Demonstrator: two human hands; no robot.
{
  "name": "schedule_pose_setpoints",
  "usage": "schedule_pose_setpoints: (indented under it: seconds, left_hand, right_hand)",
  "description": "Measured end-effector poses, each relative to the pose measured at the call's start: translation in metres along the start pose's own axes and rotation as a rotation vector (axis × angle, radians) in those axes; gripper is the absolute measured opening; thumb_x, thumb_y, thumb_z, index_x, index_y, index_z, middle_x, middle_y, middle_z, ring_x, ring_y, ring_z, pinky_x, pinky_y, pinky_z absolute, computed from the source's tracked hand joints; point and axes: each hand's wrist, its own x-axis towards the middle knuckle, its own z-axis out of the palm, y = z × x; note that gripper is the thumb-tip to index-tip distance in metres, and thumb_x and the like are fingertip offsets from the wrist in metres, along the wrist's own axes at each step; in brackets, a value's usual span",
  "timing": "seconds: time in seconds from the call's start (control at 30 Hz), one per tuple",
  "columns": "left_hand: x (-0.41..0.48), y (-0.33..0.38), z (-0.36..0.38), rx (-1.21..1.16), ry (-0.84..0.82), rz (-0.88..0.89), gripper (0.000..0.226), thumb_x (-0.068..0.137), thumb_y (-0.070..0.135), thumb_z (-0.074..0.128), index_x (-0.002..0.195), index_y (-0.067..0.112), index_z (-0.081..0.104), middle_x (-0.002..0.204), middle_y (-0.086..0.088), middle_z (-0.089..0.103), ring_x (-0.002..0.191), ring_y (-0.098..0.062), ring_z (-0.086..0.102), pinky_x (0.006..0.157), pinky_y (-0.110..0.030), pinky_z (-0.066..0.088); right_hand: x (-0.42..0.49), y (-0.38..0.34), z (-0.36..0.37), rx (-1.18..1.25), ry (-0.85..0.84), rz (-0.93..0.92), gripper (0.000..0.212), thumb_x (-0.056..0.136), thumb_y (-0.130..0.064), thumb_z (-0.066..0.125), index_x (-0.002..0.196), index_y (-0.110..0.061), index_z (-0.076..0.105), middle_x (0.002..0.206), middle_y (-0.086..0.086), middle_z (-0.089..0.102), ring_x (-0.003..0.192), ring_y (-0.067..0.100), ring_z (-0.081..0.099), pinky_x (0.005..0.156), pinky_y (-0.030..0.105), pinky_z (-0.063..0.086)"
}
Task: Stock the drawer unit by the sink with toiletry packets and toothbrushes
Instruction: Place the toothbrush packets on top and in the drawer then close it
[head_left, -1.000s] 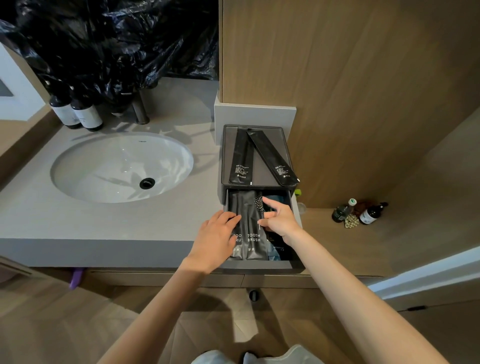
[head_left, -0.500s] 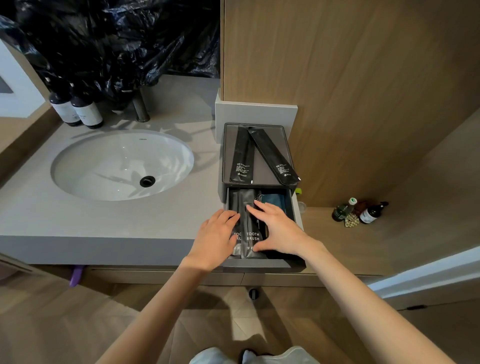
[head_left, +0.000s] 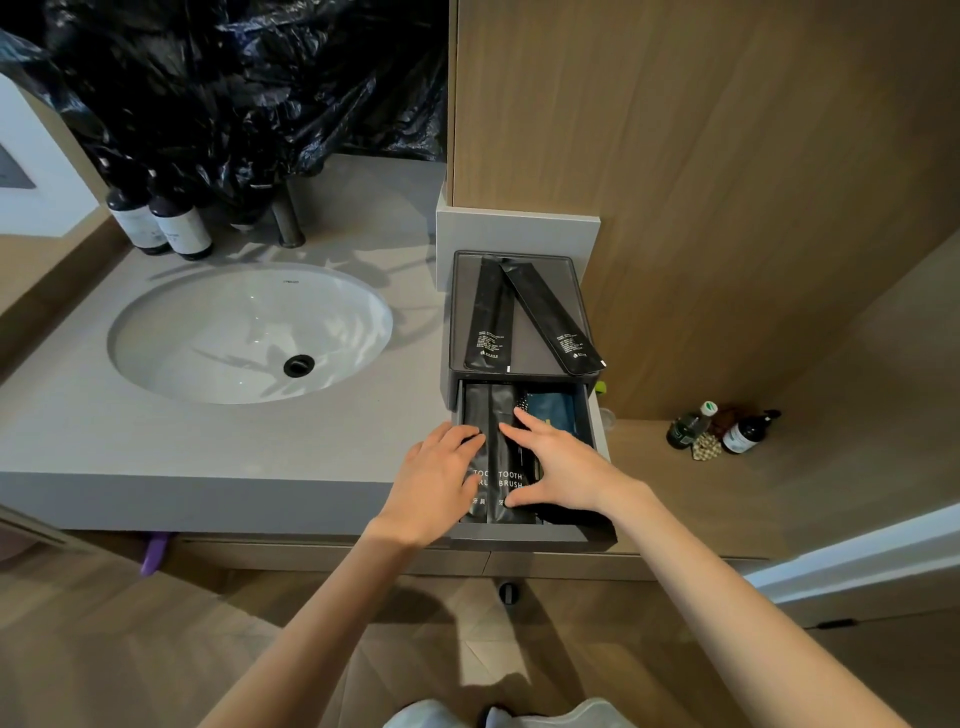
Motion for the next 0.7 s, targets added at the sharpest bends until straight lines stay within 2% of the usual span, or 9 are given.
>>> schedule_pose_setpoints:
  seconds: [0.1, 0.17, 0.23, 0.3, 0.4, 0.5, 0.6, 0.7]
  left_hand:
    - [0.002, 0.000, -0.006, -0.027, 0.058, 0.028, 0.049, 0.095, 0.027, 0.048, 0.143, 0.021, 0.039, 0.143, 0.005, 0.045, 0.137, -0.016, 0.034, 0.114, -0.034, 0.026]
    - [0.007, 0.000, -0.014, -0.079, 0.139, 0.036, 0.045, 0.094, 0.024, 0.051, 0.139, 0.020, 0.046, 0.136, 0.002, 0.052, 0.129, -0.018, 0.043, 0.110, -0.035, 0.032]
    - [0.018, 0.002, -0.025, -0.135, 0.222, 0.019, 0.042, 0.094, 0.023, 0.052, 0.135, 0.019, 0.050, 0.130, 0.000, 0.056, 0.123, -0.021, 0.047, 0.105, -0.036, 0.038]
    - [0.036, 0.002, -0.037, -0.170, 0.276, -0.005, 0.041, 0.094, 0.024, 0.051, 0.135, 0.019, 0.050, 0.128, -0.001, 0.056, 0.119, -0.021, 0.047, 0.102, -0.035, 0.039]
    - [0.072, 0.002, -0.054, -0.273, 0.290, -0.048, 0.041, 0.095, 0.022, 0.052, 0.135, 0.016, 0.049, 0.130, -0.005, 0.053, 0.122, -0.022, 0.047, 0.103, -0.029, 0.034]
    - [0.109, 0.000, -0.061, -0.345, 0.244, -0.111, 0.046, 0.094, 0.023, 0.054, 0.138, 0.014, 0.045, 0.137, -0.009, 0.049, 0.128, -0.022, 0.044, 0.105, -0.026, 0.031]
    - [0.140, -0.002, -0.055, -0.330, 0.172, -0.177, 0.056, 0.091, 0.031, 0.057, 0.142, 0.016, 0.040, 0.142, -0.011, 0.044, 0.132, -0.025, 0.041, 0.108, -0.031, 0.032]
    - [0.158, 0.000, -0.045, -0.313, 0.027, -0.240, 0.071, 0.089, 0.040, 0.058, 0.148, 0.017, 0.028, 0.153, -0.016, 0.029, 0.141, -0.029, 0.029, 0.114, -0.038, 0.029]
  right_hand:
    - [-0.007, -0.004, -0.020, 0.083, 0.124, -0.031, 0.071, 0.083, -0.045, 0.069, 0.146, -0.028, 0.041, 0.154, -0.004, 0.035, 0.139, 0.016, 0.037, 0.112, 0.033, 0.032]
    - [-0.009, -0.006, -0.036, 0.133, 0.267, -0.040, 0.052, 0.087, -0.036, 0.067, 0.136, -0.026, 0.053, 0.138, -0.004, 0.055, 0.120, 0.012, 0.055, 0.100, 0.026, 0.042]
    - [-0.007, -0.004, -0.050, 0.213, 0.416, -0.012, 0.039, 0.089, -0.027, 0.066, 0.128, -0.025, 0.061, 0.125, -0.005, 0.063, 0.104, 0.009, 0.059, 0.092, 0.024, 0.046]
    - [0.001, 0.001, -0.062, 0.258, 0.537, 0.039, 0.034, 0.090, -0.023, 0.064, 0.124, -0.023, 0.063, 0.123, -0.004, 0.064, 0.104, 0.011, 0.060, 0.094, 0.027, 0.048]
    - [0.019, 0.011, -0.077, 0.216, 0.590, 0.099, 0.034, 0.092, -0.023, 0.060, 0.127, -0.020, 0.060, 0.129, 0.001, 0.060, 0.117, 0.018, 0.056, 0.097, 0.028, 0.043]
    - [0.038, 0.017, -0.087, 0.195, 0.551, 0.152, 0.040, 0.094, -0.022, 0.058, 0.133, -0.016, 0.054, 0.138, 0.004, 0.053, 0.128, 0.022, 0.049, 0.100, 0.027, 0.037]
    - [0.055, 0.022, -0.090, 0.160, 0.491, 0.196, 0.050, 0.094, -0.023, 0.058, 0.141, -0.014, 0.046, 0.144, 0.007, 0.048, 0.134, 0.024, 0.043, 0.108, 0.033, 0.035]
    - [0.067, 0.025, -0.087, 0.133, 0.439, 0.247, 0.055, 0.093, -0.025, 0.058, 0.144, -0.014, 0.040, 0.146, 0.008, 0.046, 0.135, 0.026, 0.042, 0.108, 0.036, 0.036]
